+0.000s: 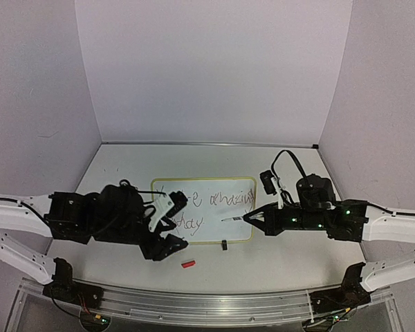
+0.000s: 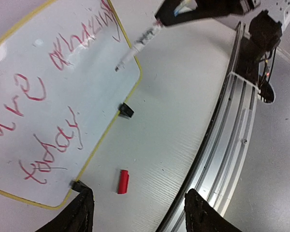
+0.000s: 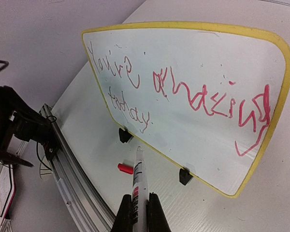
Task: Write a sentence on the whiteboard
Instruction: Pick up the pen cap from the center of the board.
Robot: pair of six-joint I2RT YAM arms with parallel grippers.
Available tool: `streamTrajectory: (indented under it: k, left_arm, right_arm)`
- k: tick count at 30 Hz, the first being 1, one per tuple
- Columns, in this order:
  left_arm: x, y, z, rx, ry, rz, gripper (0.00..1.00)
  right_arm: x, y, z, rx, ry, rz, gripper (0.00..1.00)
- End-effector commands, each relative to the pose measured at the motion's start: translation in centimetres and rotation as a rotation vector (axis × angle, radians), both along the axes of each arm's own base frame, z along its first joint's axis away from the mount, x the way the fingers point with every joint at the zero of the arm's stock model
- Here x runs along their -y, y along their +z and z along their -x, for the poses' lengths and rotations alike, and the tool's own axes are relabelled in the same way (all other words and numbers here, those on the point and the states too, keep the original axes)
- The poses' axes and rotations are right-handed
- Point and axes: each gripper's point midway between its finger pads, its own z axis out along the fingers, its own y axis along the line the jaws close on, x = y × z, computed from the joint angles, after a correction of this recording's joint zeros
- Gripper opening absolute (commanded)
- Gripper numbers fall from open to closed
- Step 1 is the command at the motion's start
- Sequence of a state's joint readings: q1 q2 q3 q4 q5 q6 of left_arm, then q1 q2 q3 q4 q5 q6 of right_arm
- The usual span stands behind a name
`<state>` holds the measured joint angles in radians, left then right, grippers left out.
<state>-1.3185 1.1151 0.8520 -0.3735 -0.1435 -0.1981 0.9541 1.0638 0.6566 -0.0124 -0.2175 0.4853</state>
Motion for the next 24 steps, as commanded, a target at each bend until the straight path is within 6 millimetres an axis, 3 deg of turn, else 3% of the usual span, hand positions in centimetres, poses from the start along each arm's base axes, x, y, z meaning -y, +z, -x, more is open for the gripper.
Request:
streamTrajectory:
  k: [1, 12, 18, 24]
  left_arm:
    - [1.8, -4.1, 1.3, -0.015, 0.016, -0.095, 0.59]
    - [1.3, -12.4, 2.1, -0.078, 0.009, -0.261, 0.41]
    - [2.0, -13.9, 1.5, -0.072, 0.034, -0.293, 0.39]
    - [1.5, -15.1, 0.5, -0.070, 0.074, -0.323, 0.38]
  right_arm:
    - [0.7, 1.3, 0.4, -0.006, -0.019, -0.069, 0.00]
    - [0.2, 1.8, 0.6, -0.032, -0.008, -0.106, 0.00]
    - [-0.4, 1.8, 0.6, -0.036, 0.013, -0.113, 0.00]
    - [-0.5, 1.8, 0.7, -0.042, 0.013, -0.130, 0.00]
